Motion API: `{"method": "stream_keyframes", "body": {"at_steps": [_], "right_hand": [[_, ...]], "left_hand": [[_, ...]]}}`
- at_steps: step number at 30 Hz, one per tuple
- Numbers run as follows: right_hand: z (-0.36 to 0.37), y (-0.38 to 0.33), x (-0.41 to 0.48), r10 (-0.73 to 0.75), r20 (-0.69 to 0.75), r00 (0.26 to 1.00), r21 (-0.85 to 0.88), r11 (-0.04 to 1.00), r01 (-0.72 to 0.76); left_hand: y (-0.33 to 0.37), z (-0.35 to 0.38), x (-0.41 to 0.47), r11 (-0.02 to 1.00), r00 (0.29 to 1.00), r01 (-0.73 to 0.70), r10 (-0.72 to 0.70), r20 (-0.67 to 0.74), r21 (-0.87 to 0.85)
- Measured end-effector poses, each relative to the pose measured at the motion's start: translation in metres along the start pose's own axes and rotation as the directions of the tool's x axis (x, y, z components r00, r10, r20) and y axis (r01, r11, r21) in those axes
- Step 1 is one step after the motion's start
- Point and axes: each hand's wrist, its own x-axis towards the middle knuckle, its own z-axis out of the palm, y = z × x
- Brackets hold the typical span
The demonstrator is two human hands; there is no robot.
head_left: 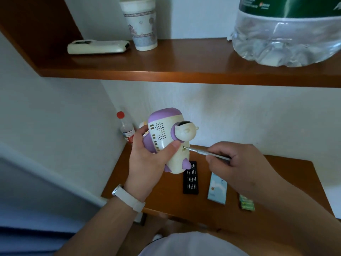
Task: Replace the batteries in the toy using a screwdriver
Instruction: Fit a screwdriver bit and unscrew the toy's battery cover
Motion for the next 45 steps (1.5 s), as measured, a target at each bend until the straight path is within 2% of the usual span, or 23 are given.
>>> {"method": "stream_keyframes", "body": {"at_steps": [9, 18, 28, 35, 45], "right_hand": [[-0.009, 0.014, -0.015, 0.037, -0.076, 0.996, 0.028, 0.999, -0.035], [-0.021, 0.017, -0.019, 0.036, -0.089, 0.995, 0.033, 0.999, -0.034], [-0.025, 0.017, -0.017, -0.044, -0.100, 0.994, 0.058, 0.997, 0.050], [-0.025, 0.017, -0.016, 0.007, -0.131, 0.991, -0.014, 1.000, -0.009], [-0.034, 0.020, -0.021, -0.036, -0.093, 0.995, 0.000, 0.999, 0.036]], "left_hand": [[0.008, 0.019, -0.027, 0.982, 0.988, -0.141, 0.149, -0.052, 0.128], [0.015, 0.030, -0.033, 0.974, 0.986, -0.145, 0.157, -0.061, 0.172], [0.019, 0.033, -0.035, 0.961, 0.982, -0.162, 0.179, -0.062, 0.223], [0.021, 0.034, -0.037, 0.958, 0.978, -0.173, 0.194, -0.075, 0.229], [0.020, 0.036, -0.042, 0.953, 0.982, -0.170, 0.186, -0.043, 0.251]]}}
